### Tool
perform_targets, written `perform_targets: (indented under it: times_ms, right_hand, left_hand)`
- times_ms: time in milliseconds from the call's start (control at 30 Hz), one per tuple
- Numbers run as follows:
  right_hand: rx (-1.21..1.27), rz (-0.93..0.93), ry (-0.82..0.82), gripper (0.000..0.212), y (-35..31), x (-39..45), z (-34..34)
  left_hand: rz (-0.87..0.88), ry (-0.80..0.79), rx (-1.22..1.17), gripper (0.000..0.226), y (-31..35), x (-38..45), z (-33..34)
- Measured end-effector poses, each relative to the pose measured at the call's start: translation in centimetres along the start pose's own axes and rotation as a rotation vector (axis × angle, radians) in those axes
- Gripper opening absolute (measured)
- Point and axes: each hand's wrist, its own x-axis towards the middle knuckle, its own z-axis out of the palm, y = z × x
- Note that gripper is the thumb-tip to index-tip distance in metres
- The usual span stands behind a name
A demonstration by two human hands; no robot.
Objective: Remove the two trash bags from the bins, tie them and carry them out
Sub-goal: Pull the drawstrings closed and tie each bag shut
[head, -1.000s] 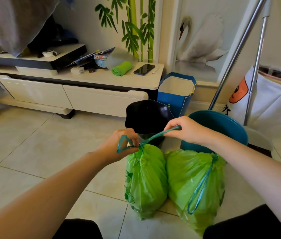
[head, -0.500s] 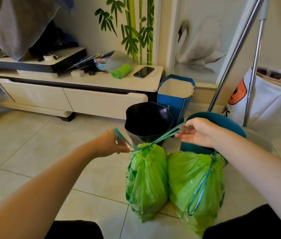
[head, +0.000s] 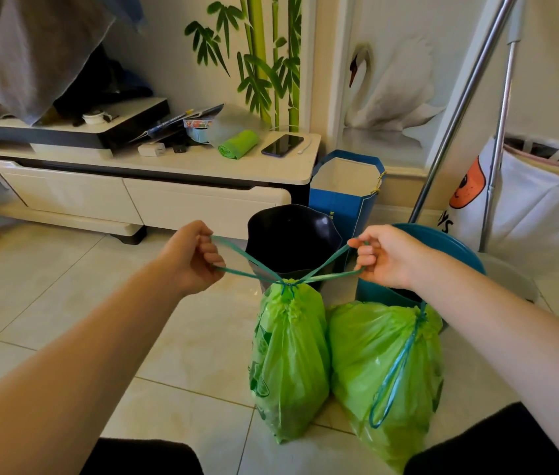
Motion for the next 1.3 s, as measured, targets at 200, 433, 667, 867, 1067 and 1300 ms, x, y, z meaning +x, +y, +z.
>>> perform_targets:
  times_ms: [200, 433, 667, 867, 1067, 1300]
  right_hand:
    - [-0.146, -0.32, -0.059, 0.027, 0.0, -1.6, 2.8]
    - [-0.408, -0.619, -0.161, 0.025, 0.5, -3.9, 3.4]
    - [-0.823, -0.865, -0.022, 0.047, 0.5, -5.1, 3.4]
    - [-0.779, -0.919, -0.037, 0.034, 0.1, -5.6, 1.4]
    - [-1.028, -0.742, 0.16, 0.023, -0.4, -2.8, -4.2]
    - [-1.456, -0.28, 0.406, 0.036, 0.6, 0.1, -11.1]
  left_hand:
    - [-0.022, -0.302, -0.04, 0.016, 0.2, -1.5, 2.3]
    - [0.103, -0.373, 0.206, 0.018, -1.2, -3.3, 5.7]
    - [0.188, -0.432, 0.403, 0.026, -3.5, -3.1, 8.0]
    - [0.245, -0.455, 0.412, 0.013, -4.2, -3.3, 9.6]
    - [0.237, -0.377, 0.408, 0.003, -4.4, -2.3, 10.0]
    - [0.202, -0.328, 0.395, 0.01, -4.5, -1.4, 9.7]
